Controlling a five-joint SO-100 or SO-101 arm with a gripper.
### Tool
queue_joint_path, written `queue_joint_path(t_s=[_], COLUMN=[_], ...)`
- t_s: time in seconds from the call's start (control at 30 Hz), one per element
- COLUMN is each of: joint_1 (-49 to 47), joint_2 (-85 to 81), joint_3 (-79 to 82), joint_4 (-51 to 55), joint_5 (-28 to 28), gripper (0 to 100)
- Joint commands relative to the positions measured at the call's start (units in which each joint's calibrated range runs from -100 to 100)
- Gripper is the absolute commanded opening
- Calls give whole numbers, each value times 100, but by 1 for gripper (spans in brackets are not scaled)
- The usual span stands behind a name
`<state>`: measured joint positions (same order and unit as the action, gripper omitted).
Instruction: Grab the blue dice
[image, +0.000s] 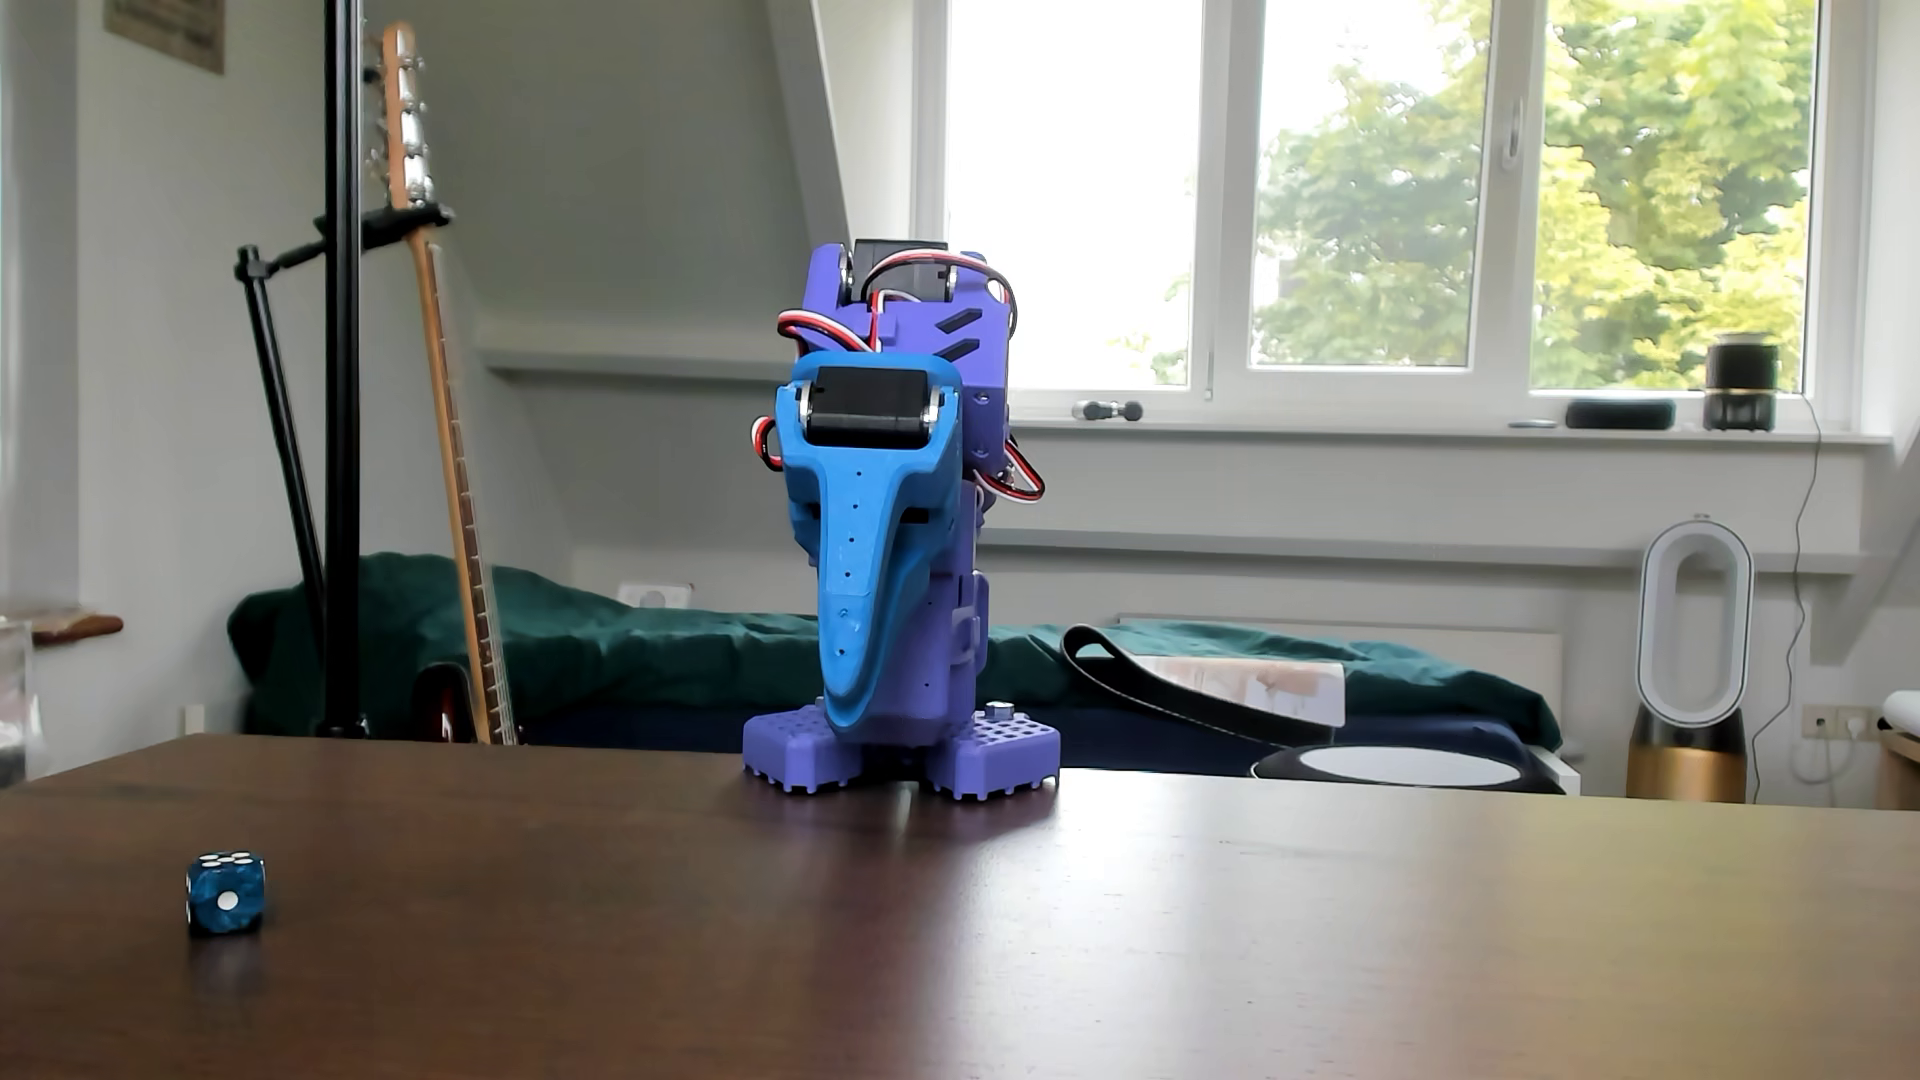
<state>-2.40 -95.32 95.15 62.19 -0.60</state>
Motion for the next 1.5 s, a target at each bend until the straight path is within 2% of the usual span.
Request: queue_joint_path(t_s=[0.0,0.63,0.83,0.97,1.13,1.23,1.47], joint_1=[-194,-186,313,305,313,453,1533], joint_2=[-25,-25,-25,51,662,2219,6639], joint_3=[-4,-13,-365,-1586,-4009,-5709,-9389], joint_4=[-144,-144,-75,104,609,1096,2524], joint_5=[2,34,50,512,638,749,770], gripper=[4,5,4,4,4,5,5])
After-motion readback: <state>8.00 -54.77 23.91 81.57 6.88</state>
